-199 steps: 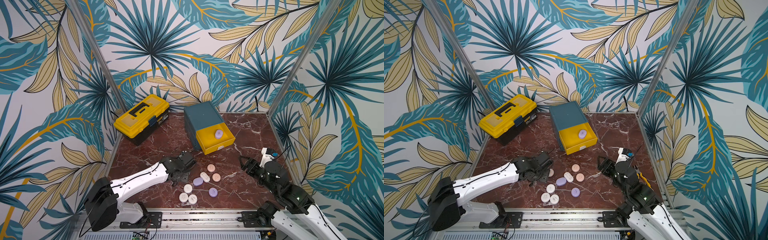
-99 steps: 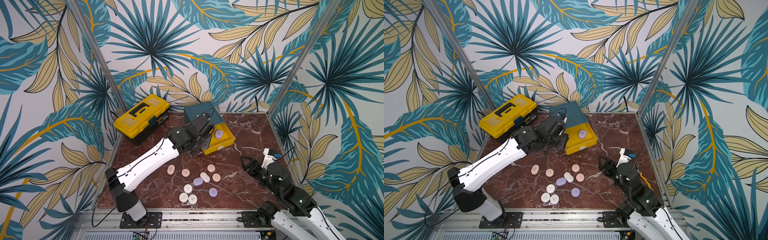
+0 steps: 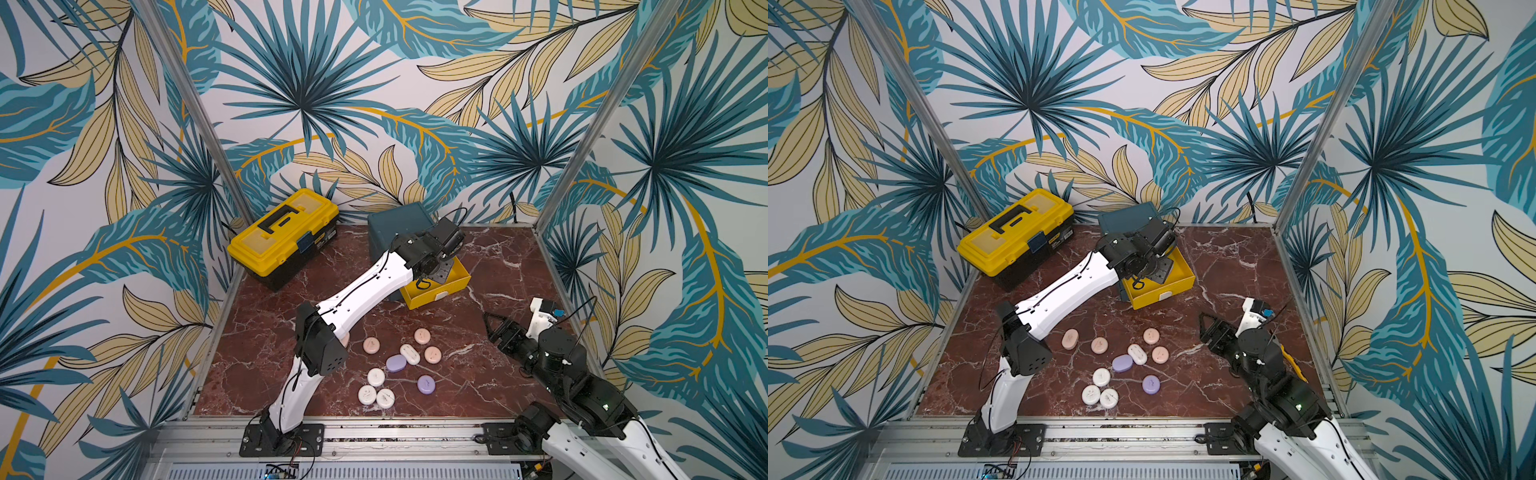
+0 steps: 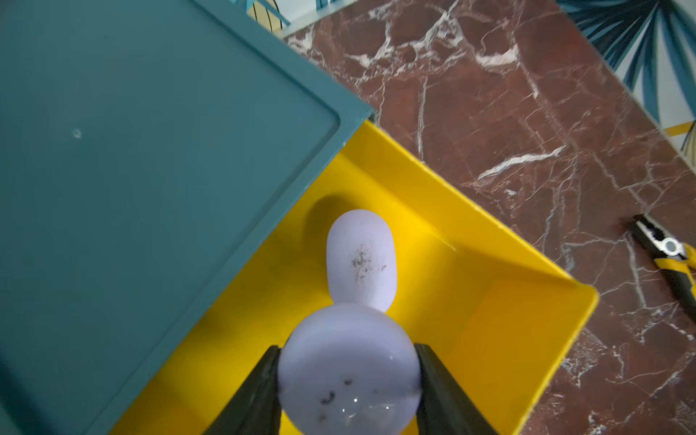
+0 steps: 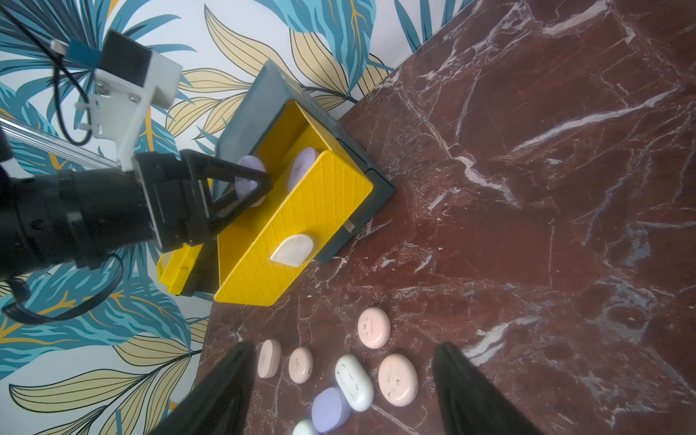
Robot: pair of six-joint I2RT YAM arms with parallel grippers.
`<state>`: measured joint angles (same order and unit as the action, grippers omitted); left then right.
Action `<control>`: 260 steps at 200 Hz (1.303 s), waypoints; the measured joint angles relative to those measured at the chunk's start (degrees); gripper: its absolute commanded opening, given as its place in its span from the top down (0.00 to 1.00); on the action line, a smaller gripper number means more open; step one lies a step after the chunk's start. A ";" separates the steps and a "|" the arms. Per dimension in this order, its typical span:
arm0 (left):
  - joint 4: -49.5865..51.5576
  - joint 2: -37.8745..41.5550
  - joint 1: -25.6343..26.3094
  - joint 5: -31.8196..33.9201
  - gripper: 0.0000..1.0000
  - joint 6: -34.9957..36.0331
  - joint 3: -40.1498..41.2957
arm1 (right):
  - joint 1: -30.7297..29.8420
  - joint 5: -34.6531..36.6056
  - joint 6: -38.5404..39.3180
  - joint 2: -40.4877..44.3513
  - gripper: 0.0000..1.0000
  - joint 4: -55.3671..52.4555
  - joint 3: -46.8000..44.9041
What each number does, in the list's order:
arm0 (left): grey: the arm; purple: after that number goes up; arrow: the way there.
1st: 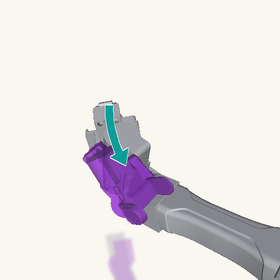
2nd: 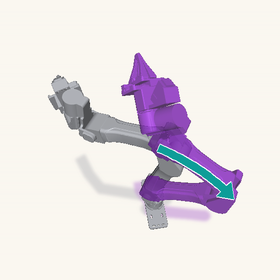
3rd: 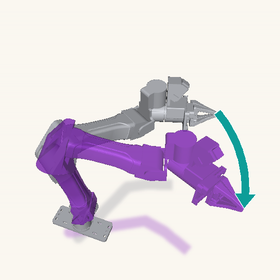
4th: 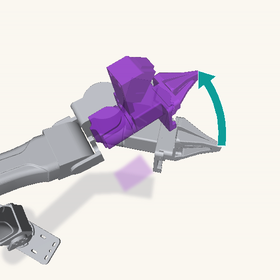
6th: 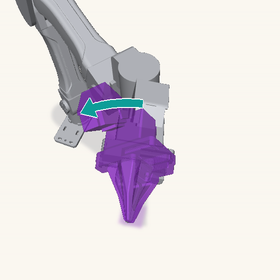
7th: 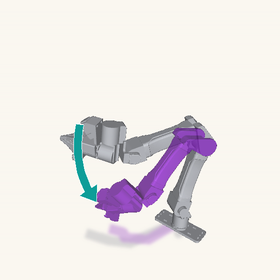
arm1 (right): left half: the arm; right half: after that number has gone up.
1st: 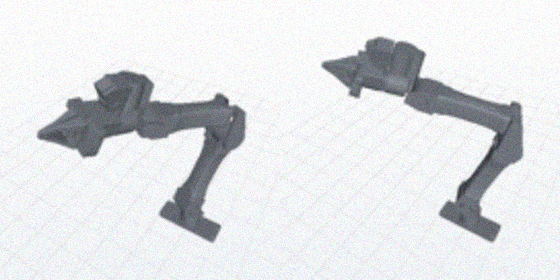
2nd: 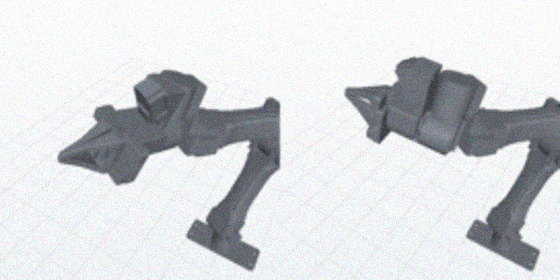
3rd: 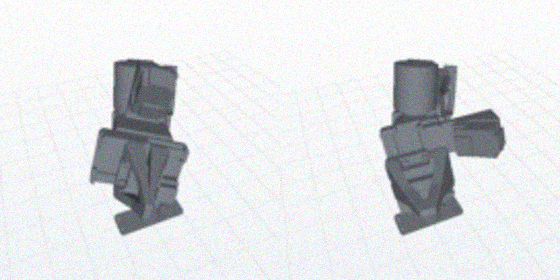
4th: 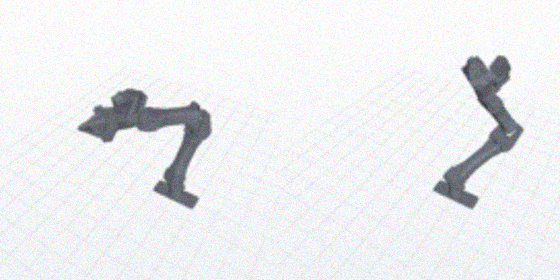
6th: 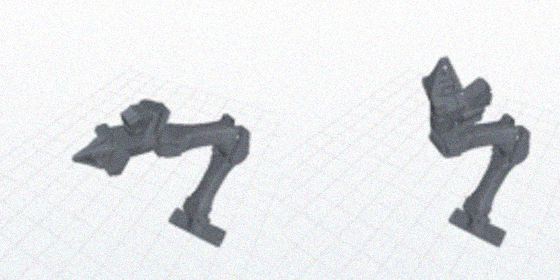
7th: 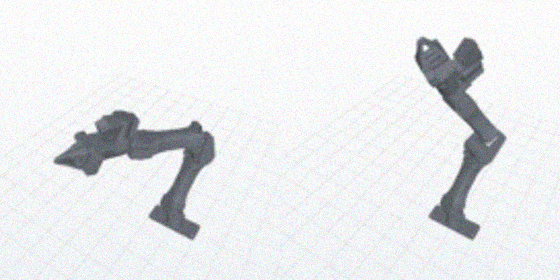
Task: Put the bluetooth earphones in the drawer according to color
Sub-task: Place the bluetooth earphone in the drawer.
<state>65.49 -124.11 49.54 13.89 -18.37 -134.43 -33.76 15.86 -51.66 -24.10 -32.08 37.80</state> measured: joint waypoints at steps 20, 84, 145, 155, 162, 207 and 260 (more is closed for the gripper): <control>1.05 -0.09 -0.55 -0.07 0.64 0.00 0.02 | 0.00 0.04 0.02 -0.02 0.21 -0.04 0.00; 2.75 -0.02 -2.38 -1.18 0.64 0.13 1.01 | 0.00 0.28 0.02 -0.04 0.21 -0.04 0.00; 3.41 -0.42 -3.02 -2.40 0.62 0.63 1.01 | 0.00 0.42 0.02 -0.24 0.21 -0.09 0.00; 3.43 -0.70 -3.02 -2.64 0.61 0.66 1.01 | 0.00 0.44 0.02 -0.24 0.20 -0.13 0.00; 3.43 -0.94 -3.02 -2.78 0.60 0.66 1.01 | 0.00 0.44 0.02 -0.24 0.20 -0.17 0.00; 3.89 -1.86 -3.10 -3.17 0.58 1.01 1.01 | 0.00 0.44 0.02 -0.24 0.21 -0.44 -0.04; 4.66 -1.88 -3.74 -3.50 0.54 1.01 1.07 | 0.00 0.48 0.02 -0.22 0.20 -0.48 -0.11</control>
<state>70.15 -125.99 45.80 10.39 -17.37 -133.36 -33.76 16.34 -51.64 -24.32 -32.56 37.69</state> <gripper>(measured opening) 0.549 0.795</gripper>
